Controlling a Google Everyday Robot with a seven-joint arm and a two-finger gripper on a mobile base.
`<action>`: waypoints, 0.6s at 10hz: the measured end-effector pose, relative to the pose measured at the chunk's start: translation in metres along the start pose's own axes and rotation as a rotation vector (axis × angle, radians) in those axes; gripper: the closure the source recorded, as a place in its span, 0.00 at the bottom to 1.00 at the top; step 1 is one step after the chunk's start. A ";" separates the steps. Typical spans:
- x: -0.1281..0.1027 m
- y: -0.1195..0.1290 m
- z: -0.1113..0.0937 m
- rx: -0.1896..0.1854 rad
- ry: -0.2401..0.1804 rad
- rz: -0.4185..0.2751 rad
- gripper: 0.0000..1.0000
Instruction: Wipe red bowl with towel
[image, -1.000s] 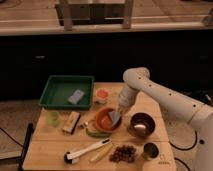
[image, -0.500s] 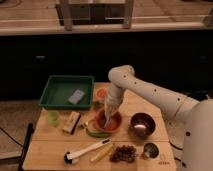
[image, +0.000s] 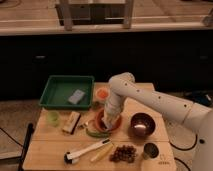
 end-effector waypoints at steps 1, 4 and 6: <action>0.002 0.012 -0.003 0.005 0.008 0.024 1.00; 0.030 0.034 -0.016 0.011 0.033 0.077 1.00; 0.051 0.026 -0.022 0.008 0.044 0.074 1.00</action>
